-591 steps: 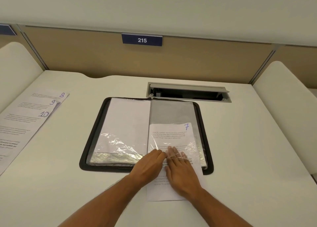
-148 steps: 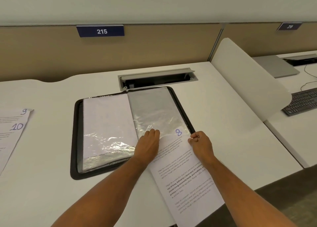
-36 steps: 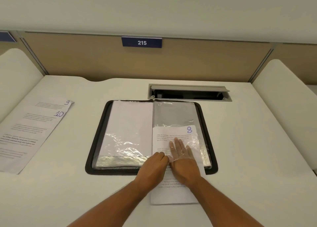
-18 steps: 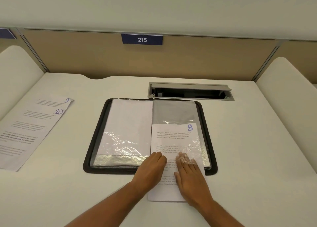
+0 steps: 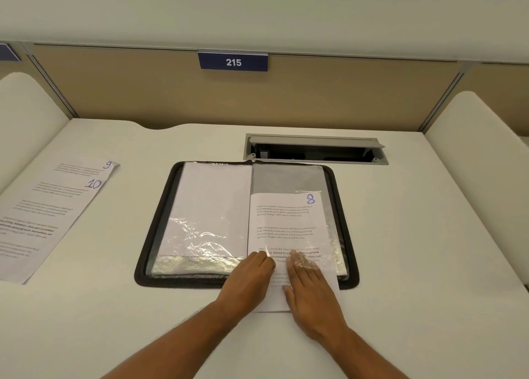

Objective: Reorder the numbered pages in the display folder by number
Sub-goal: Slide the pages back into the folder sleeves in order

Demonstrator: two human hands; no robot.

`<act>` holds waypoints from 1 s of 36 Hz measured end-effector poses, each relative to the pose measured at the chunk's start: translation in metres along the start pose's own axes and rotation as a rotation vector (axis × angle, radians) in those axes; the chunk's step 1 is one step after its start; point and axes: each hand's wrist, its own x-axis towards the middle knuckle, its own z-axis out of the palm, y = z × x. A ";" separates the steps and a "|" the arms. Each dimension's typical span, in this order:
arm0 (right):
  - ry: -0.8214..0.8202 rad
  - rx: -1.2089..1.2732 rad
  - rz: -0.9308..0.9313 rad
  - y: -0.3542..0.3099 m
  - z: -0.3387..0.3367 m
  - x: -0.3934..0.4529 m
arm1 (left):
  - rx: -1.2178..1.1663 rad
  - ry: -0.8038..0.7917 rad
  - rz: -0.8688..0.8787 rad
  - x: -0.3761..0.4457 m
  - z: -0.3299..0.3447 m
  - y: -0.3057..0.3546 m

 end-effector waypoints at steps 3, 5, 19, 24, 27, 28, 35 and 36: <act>0.021 0.000 0.010 0.001 -0.003 0.013 | 0.005 -0.005 -0.004 0.000 0.001 0.000; 0.039 -0.015 0.016 0.000 -0.003 0.021 | 0.007 -0.001 -0.008 0.000 0.002 -0.001; 0.145 -0.069 -0.122 0.006 -0.003 0.006 | 0.037 -0.046 -0.027 -0.001 0.007 -0.002; 0.215 -0.128 -0.224 0.006 0.006 -0.012 | 0.033 -0.044 -0.030 0.001 0.005 0.000; 0.142 -0.113 -0.172 0.005 0.005 -0.008 | 0.036 -0.045 -0.025 0.001 0.003 0.001; 0.118 -0.107 -0.154 0.005 0.006 -0.005 | 0.034 -0.042 -0.021 0.001 0.002 0.001; 0.090 -0.053 -0.091 -0.002 -0.004 0.018 | 0.057 -0.052 -0.015 0.002 -0.002 0.003; 0.080 -0.055 -0.095 -0.002 -0.004 0.021 | 0.058 -0.053 -0.015 0.002 -0.002 0.003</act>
